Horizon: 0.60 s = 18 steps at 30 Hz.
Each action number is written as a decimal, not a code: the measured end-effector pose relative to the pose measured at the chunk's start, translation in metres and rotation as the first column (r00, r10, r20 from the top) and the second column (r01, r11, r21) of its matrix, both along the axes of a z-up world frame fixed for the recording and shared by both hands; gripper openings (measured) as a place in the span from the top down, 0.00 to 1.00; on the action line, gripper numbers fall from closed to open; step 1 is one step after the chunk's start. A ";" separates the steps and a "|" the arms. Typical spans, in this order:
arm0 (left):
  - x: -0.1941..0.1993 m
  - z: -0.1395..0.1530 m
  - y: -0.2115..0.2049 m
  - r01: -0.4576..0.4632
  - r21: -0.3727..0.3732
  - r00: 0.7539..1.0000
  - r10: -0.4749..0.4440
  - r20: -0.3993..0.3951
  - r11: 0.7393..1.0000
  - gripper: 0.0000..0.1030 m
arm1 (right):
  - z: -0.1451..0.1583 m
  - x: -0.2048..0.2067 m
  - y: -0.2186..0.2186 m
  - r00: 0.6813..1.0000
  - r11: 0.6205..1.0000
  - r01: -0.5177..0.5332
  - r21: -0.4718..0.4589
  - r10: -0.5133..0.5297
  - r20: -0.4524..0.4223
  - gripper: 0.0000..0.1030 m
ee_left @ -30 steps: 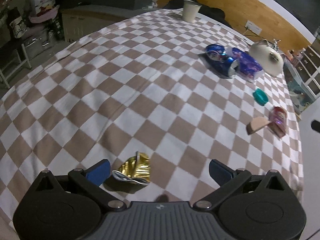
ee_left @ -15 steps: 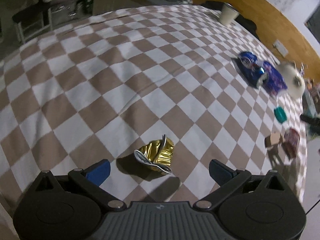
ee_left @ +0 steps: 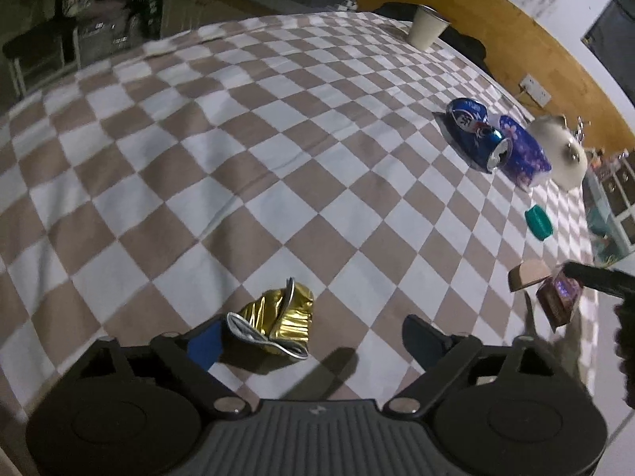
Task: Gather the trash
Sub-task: 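Grasp the gold foil wrapper with the left tool while the right tool grasps the red packet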
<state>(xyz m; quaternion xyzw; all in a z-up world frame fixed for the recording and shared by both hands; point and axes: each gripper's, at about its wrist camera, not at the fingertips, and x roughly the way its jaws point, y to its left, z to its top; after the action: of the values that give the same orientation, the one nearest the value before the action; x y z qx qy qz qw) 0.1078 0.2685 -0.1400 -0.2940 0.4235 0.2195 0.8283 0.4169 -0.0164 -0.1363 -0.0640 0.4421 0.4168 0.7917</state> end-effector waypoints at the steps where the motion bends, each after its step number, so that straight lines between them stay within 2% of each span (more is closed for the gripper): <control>1: 0.001 0.000 0.000 0.004 0.011 1.000 -0.004 -0.003 1.000 0.16 | 0.001 -0.007 -0.003 1.000 1.000 -0.013 -0.001 0.013 -0.002 0.00; 5: 0.007 0.000 -0.001 0.028 0.067 0.999 -0.027 -0.023 0.997 0.26 | 0.003 -0.040 -0.012 0.999 0.999 -0.049 -0.013 0.049 -0.008 0.00; 10: 0.010 0.001 -0.003 0.055 0.122 0.997 -0.049 -0.056 0.991 0.44 | 0.007 -0.077 -0.013 0.998 0.998 -0.051 -0.047 0.052 0.022 0.00; 15: 0.009 0.001 -0.005 0.087 0.143 0.995 -0.077 -0.069 0.986 0.56 | 0.010 -0.092 -0.001 0.995 0.994 0.073 -0.085 -0.067 0.070 0.00; 18: 0.007 0.001 -0.006 0.110 0.156 0.992 -0.099 -0.077 0.982 0.64 | 0.008 -0.088 0.010 0.985 0.981 0.168 -0.093 -0.163 0.057 0.00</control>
<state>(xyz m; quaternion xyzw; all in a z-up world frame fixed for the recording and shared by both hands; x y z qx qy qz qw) 0.1148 0.2625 -0.1390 -0.1961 0.4478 0.2190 0.8444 0.3284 -0.0061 -0.1282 -0.0757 0.4458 0.3260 0.8302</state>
